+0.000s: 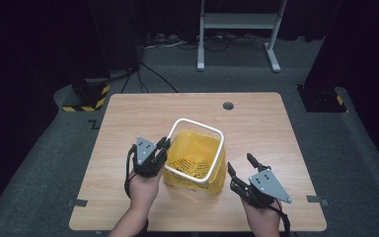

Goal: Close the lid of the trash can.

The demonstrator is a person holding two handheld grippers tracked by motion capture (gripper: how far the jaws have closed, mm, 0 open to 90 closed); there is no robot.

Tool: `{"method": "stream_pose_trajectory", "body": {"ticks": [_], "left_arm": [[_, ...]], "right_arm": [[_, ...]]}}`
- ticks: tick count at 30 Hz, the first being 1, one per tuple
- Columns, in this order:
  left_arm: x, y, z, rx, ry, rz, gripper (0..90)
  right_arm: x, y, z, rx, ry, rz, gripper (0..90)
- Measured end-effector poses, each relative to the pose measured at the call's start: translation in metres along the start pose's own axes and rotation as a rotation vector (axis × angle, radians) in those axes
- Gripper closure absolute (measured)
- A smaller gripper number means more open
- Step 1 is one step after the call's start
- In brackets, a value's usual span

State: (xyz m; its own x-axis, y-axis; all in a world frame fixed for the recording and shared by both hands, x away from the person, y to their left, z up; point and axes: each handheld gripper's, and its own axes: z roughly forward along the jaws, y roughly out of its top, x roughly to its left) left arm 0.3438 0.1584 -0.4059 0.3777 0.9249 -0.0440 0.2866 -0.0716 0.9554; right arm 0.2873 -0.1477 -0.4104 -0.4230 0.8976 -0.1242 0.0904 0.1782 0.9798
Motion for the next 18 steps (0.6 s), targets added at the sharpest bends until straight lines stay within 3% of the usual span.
{"method": "stream_pose_trajectory", "body": {"ticks": [7,11,18], "left_arm": [[-0.003,0.002,0.0,-0.003,0.001,0.0,81.2],[-0.004,0.002,0.0,-0.004,-0.002,0.002,81.2],[-0.006,0.001,0.001,0.002,-0.014,-0.009,81.1]], "right_arm": [[0.016,0.012,0.012,-0.046,0.067,0.063,42.8],[0.027,0.014,0.019,-0.045,0.069,0.058,46.1],[0.026,0.008,0.027,-0.008,0.062,0.088,54.9]]}}
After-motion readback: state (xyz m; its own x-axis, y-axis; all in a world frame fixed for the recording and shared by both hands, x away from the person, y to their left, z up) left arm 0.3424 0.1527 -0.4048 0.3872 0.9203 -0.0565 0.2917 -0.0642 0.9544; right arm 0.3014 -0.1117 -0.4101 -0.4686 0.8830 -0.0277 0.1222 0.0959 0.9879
